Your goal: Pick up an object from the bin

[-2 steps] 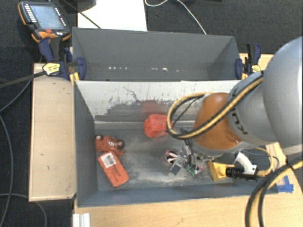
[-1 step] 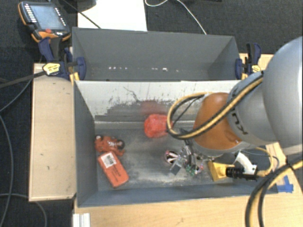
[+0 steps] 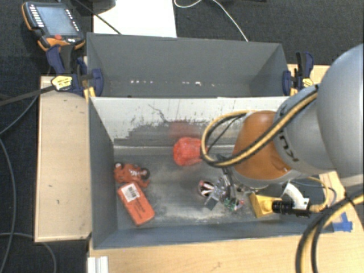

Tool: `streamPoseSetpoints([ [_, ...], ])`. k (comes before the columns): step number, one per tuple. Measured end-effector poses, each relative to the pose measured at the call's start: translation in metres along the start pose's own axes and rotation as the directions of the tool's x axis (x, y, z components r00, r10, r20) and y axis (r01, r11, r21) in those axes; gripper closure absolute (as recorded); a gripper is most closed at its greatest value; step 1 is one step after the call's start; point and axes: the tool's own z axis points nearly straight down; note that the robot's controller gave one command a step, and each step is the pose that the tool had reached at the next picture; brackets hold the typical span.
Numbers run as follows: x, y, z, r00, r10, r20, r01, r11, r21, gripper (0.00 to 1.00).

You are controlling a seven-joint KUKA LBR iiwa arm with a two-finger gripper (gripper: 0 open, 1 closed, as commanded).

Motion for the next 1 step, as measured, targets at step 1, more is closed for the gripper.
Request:
streamPoseSetpoints([
  [1,0.0008,-0.0009,-0.0122,1.0,-0.001,-0.003,0.001,1.0,0.003,1.0],
])
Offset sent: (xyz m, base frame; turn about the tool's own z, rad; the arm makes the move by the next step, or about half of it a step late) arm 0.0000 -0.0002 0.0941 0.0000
